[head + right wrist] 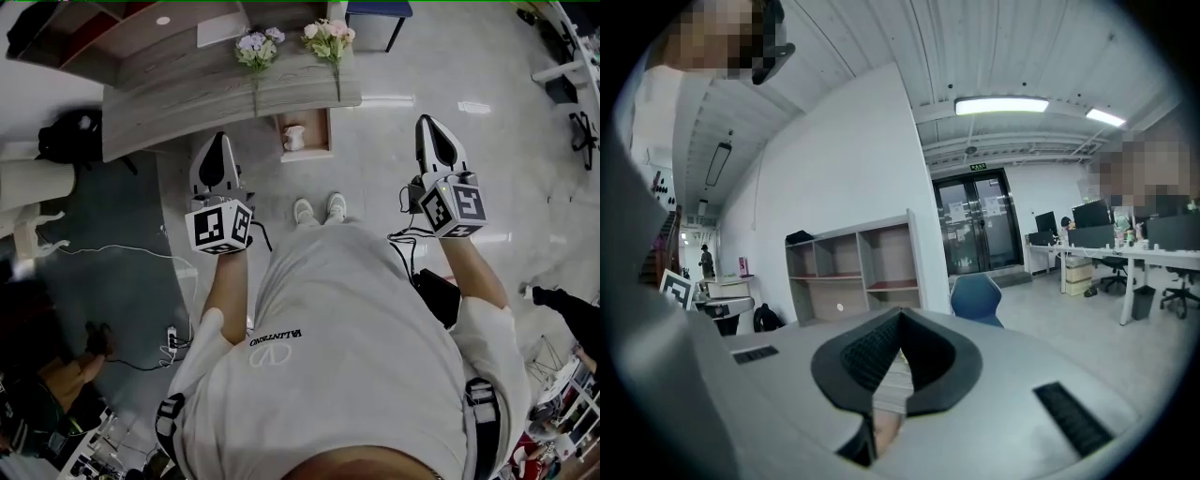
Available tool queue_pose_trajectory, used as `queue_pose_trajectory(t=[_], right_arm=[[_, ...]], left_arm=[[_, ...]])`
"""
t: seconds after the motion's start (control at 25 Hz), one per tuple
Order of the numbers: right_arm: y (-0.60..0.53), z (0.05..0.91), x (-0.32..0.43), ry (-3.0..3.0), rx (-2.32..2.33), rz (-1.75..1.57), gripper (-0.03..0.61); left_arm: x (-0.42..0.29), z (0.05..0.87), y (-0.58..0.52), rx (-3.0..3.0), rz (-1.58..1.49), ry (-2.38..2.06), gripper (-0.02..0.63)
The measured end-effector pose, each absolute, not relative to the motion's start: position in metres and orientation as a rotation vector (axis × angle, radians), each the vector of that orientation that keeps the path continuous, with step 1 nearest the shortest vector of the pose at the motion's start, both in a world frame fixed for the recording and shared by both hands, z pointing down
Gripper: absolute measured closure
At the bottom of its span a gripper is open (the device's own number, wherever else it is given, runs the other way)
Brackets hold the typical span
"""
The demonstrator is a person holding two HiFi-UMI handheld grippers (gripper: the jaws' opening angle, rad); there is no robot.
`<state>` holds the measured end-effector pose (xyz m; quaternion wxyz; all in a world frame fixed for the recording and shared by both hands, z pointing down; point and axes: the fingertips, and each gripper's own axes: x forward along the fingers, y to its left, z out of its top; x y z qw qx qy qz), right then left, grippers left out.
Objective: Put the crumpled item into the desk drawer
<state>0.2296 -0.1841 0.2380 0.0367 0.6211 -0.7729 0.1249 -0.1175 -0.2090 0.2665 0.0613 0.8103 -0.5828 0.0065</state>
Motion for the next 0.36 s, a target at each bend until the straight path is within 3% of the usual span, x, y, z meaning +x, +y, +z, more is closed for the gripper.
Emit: queue_pose_trajectory(t=[0.36], right_arm=[[-0.1842,0.2338,0.2254,-2.384,1.887,0.379,0.581]], left_arm=[[-0.1134,0.2629,-0.2076,2.456,0.023,-1.758,0.612]])
